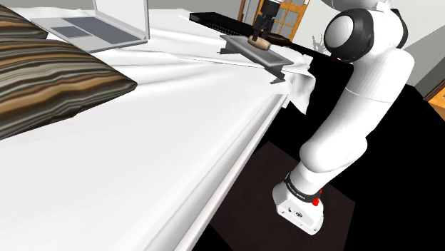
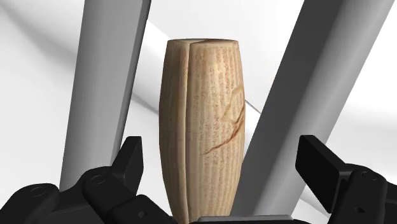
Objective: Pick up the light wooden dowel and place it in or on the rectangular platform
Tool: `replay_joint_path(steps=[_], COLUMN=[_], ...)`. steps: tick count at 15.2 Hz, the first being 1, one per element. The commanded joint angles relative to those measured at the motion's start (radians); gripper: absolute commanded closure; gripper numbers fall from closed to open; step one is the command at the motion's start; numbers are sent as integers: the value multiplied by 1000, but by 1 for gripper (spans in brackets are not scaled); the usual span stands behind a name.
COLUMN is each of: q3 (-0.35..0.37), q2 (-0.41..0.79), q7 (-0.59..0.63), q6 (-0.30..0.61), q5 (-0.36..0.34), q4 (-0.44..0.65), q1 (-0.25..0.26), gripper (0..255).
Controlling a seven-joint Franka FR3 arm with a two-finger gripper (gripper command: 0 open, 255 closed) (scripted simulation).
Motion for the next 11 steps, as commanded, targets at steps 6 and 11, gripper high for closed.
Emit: replay_joint_path(steps=[6,11], q3=[-6,-6], q2=[78,78], q7=[-2,-2], q6=[-151,-151], q5=[15,15], q4=[228,227], q1=[-18,-18], gripper=[0,0])
